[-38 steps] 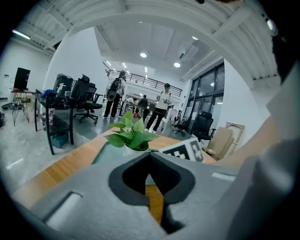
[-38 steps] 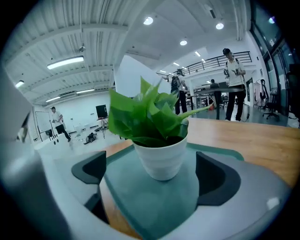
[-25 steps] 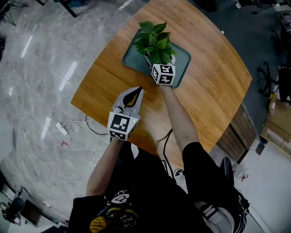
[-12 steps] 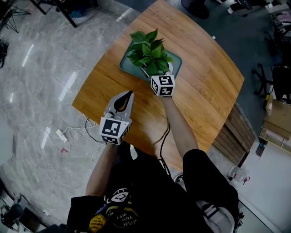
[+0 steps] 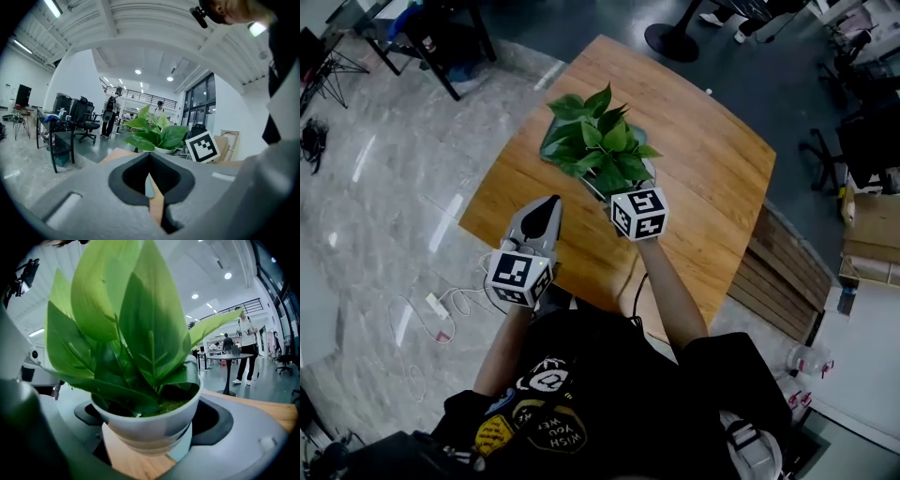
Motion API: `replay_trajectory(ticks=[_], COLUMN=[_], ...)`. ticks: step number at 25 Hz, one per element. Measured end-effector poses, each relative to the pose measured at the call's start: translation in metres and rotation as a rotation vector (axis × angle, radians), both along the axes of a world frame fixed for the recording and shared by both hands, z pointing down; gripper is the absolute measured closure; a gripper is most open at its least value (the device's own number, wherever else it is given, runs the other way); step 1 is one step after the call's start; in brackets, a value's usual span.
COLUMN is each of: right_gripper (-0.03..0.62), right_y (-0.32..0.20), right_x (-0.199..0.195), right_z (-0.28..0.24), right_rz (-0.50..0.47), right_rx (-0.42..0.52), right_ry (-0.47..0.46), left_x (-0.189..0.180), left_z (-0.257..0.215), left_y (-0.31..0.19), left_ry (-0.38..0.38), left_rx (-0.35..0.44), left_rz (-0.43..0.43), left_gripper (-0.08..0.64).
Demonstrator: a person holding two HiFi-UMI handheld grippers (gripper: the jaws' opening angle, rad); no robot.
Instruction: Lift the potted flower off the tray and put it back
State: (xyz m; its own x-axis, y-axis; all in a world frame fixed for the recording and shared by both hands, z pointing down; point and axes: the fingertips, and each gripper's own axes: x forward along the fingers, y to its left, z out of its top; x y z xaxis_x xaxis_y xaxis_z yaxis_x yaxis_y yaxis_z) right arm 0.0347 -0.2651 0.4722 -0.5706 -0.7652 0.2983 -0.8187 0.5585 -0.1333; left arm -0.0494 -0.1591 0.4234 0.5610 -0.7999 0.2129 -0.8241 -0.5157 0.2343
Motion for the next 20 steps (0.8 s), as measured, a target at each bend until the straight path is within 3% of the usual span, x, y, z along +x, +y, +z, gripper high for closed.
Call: replay_trajectory(ticks=[7,10,13,20], right_gripper=[0.054,0.054,0.054,0.054], right_y=[0.055,0.057,0.057,0.052], right_x=[0.024,0.029,0.031,0.03], right_z=[-0.042,-0.043,-0.042,-0.036], right_rz=[0.045,0.057,0.063,0.038], right_rx=[0.024,0.025,0.021,0.0], right_ry=[-0.022,-0.034,-0.04,-0.04], left_x=[0.031,0.041,0.046,0.047], left_z=[-0.052,-0.057,-0.065,-0.054], left_y=[0.016,0.017,0.021,0.019], left_ry=[0.007,-0.014,0.018,-0.001], left_rx=[0.075,0.082,0.117,0.103], left_rz=[0.071,0.102,0.124,0.106], left_gripper=[0.563,0.563,0.563,0.564])
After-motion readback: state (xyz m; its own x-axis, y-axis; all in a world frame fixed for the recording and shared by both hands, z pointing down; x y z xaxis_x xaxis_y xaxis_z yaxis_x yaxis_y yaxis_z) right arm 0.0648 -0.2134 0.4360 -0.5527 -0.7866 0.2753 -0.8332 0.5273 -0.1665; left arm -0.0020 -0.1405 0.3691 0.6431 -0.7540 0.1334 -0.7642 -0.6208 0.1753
